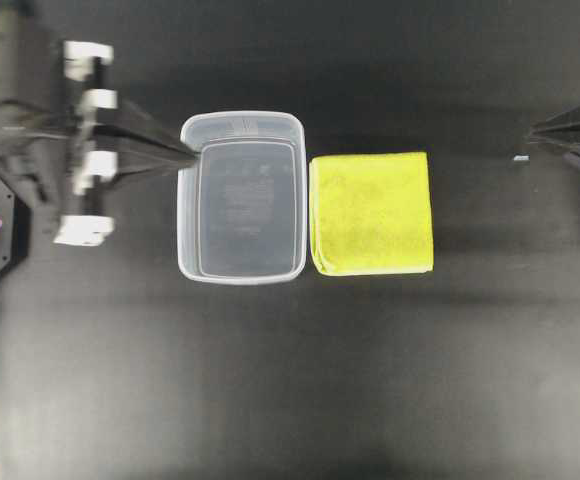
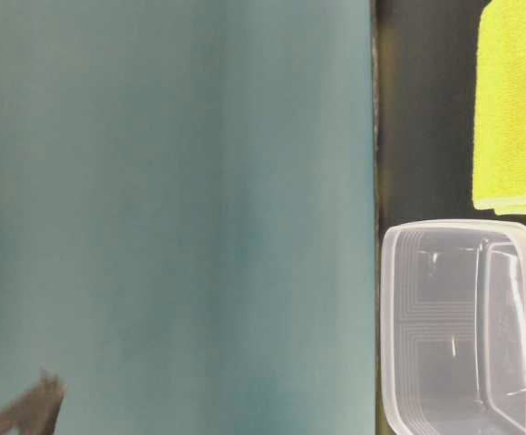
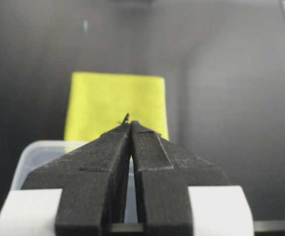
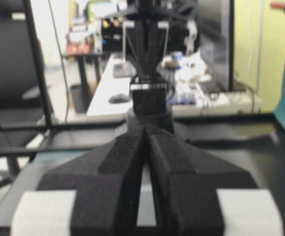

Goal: Place the yellow towel into the container with the left arm.
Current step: 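Move the left gripper over the container toward the yellow towel, then lower the open left gripper onto the yellow towel and close it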

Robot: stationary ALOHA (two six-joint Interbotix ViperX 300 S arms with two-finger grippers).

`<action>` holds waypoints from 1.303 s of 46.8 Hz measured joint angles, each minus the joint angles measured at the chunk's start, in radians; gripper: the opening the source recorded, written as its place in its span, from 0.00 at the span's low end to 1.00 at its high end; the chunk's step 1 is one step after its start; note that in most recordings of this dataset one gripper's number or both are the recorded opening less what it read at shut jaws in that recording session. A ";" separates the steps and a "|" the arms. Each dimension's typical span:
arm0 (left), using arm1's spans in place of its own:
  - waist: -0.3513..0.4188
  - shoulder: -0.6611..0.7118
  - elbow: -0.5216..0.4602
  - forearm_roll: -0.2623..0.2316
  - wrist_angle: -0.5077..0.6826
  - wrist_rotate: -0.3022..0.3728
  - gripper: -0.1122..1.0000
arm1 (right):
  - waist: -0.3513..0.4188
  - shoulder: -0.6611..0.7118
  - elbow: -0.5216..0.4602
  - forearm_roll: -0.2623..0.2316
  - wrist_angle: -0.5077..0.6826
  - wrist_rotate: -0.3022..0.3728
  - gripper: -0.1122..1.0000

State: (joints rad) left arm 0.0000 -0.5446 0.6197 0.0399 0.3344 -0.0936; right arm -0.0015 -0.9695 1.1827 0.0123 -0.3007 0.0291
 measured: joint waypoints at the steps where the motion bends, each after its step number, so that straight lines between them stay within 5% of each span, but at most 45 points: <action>1: 0.002 0.015 -0.018 0.000 0.015 0.005 0.10 | 0.000 -0.002 0.000 -0.002 0.008 0.006 0.14; 11: 0.003 0.202 -0.204 0.000 0.175 0.014 0.15 | 0.000 -0.044 0.017 0.000 0.021 0.052 0.59; 17: 0.025 0.308 -0.311 0.000 0.265 0.021 0.44 | 0.000 -0.087 0.038 -0.002 0.037 0.074 0.83; 22: 0.044 0.403 -0.400 0.000 0.290 0.028 0.76 | 0.000 -0.126 0.049 0.000 0.046 0.074 0.81; 26: 0.049 0.479 -0.463 0.002 0.310 0.032 0.89 | 0.000 -0.160 0.054 0.000 0.049 0.074 0.79; 44: 0.038 0.877 -0.750 0.002 0.446 0.153 0.89 | -0.003 -0.207 0.060 0.000 0.091 0.080 0.80; 61: 0.044 1.085 -0.793 0.000 0.453 0.201 0.89 | -0.003 -0.210 0.060 0.009 0.092 0.091 0.80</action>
State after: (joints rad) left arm 0.0445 0.5400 -0.1733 0.0399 0.7869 0.1074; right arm -0.0046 -1.1796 1.2425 0.0215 -0.2086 0.1197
